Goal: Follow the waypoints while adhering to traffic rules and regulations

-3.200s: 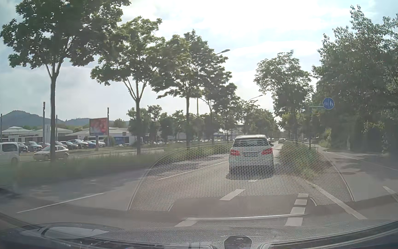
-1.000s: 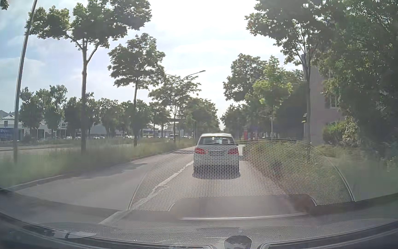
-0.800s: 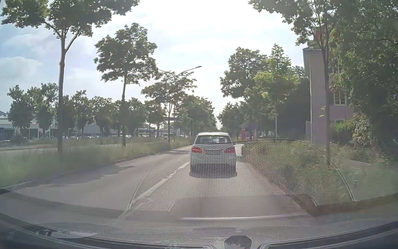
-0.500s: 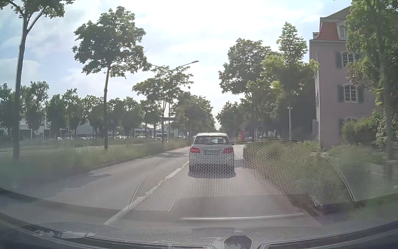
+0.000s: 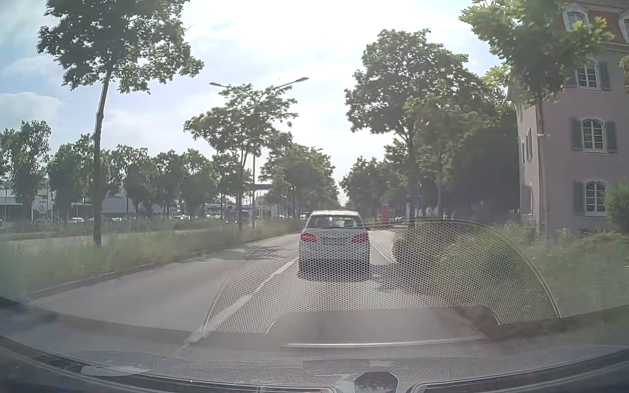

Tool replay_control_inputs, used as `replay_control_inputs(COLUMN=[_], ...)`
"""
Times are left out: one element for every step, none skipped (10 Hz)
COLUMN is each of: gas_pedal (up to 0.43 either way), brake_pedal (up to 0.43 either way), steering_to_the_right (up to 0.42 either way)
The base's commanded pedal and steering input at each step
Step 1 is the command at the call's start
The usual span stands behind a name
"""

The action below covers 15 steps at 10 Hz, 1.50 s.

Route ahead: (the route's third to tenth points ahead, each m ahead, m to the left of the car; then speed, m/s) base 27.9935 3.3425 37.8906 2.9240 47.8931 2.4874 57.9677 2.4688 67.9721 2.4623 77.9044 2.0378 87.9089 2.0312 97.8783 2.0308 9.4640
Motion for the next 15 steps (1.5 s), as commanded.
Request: replay_control_inputs(gas_pedal=[0.118, 0.130, 0.150, 0.169, 0.209, 0.220, 0.220, 0.228, 0.228, 0.150, 0.067, 0.028, 0.008, 0.000, 0.000], brake_pedal=[0.000, 0.000, 0.000, 0.000, 0.000, 0.000, 0.000, 0.000, 0.000, 0.000, 0.000, 0.000, 0.000, 0.000, 0.000], steering_to_the_right=[0.003, 0.003, 0.003, 0.002, 0.002, 0.000, -0.003, -0.003, -0.003, 0.000, 0.004, 0.004, 0.005, 0.005, 0.005])
